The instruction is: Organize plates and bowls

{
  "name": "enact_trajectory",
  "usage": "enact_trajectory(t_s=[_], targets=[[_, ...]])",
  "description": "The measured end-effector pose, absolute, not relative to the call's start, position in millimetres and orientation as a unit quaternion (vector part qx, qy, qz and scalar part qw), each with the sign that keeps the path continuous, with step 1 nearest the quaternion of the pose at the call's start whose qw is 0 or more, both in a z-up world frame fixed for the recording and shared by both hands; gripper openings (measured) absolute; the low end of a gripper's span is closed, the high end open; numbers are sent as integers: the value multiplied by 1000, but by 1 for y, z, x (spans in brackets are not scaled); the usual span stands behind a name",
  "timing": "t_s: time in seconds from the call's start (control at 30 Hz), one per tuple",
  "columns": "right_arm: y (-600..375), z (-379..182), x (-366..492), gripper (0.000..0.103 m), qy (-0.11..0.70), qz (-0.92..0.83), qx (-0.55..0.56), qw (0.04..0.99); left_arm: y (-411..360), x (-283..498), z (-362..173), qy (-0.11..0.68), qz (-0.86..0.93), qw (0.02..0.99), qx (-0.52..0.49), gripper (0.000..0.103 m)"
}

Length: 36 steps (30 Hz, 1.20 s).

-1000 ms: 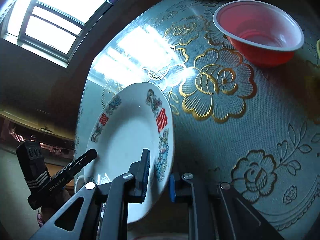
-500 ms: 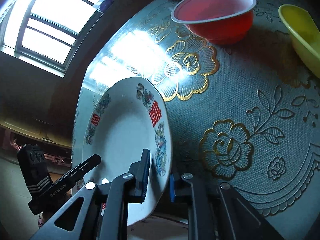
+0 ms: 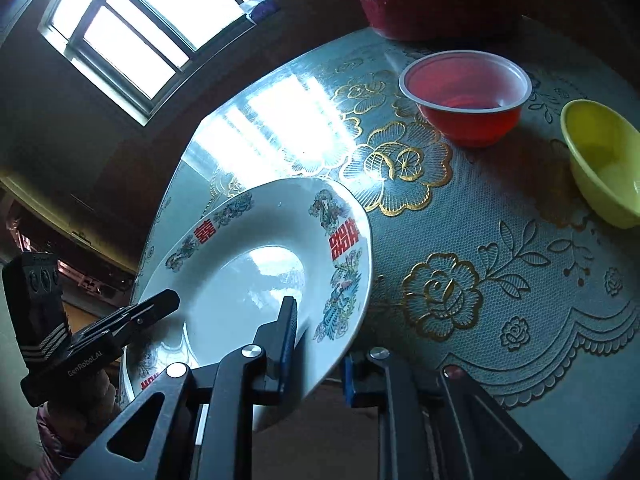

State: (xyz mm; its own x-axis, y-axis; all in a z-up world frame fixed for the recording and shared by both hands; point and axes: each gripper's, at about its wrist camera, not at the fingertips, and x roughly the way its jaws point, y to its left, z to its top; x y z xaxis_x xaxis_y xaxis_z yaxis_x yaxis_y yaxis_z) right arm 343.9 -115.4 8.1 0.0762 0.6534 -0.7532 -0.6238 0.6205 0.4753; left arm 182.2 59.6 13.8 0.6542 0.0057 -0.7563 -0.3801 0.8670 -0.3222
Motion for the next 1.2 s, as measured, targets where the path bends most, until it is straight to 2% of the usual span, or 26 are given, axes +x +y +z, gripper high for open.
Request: enact_trajectory(t_s=[0.6, 1.2], targets=[[-206, 43, 289, 18, 491, 435, 36, 754, -19, 131, 44, 364, 62, 907, -202, 25], [-262, 28, 232, 18, 497, 379, 63, 778, -59, 105, 29, 381, -5, 906, -184, 25]])
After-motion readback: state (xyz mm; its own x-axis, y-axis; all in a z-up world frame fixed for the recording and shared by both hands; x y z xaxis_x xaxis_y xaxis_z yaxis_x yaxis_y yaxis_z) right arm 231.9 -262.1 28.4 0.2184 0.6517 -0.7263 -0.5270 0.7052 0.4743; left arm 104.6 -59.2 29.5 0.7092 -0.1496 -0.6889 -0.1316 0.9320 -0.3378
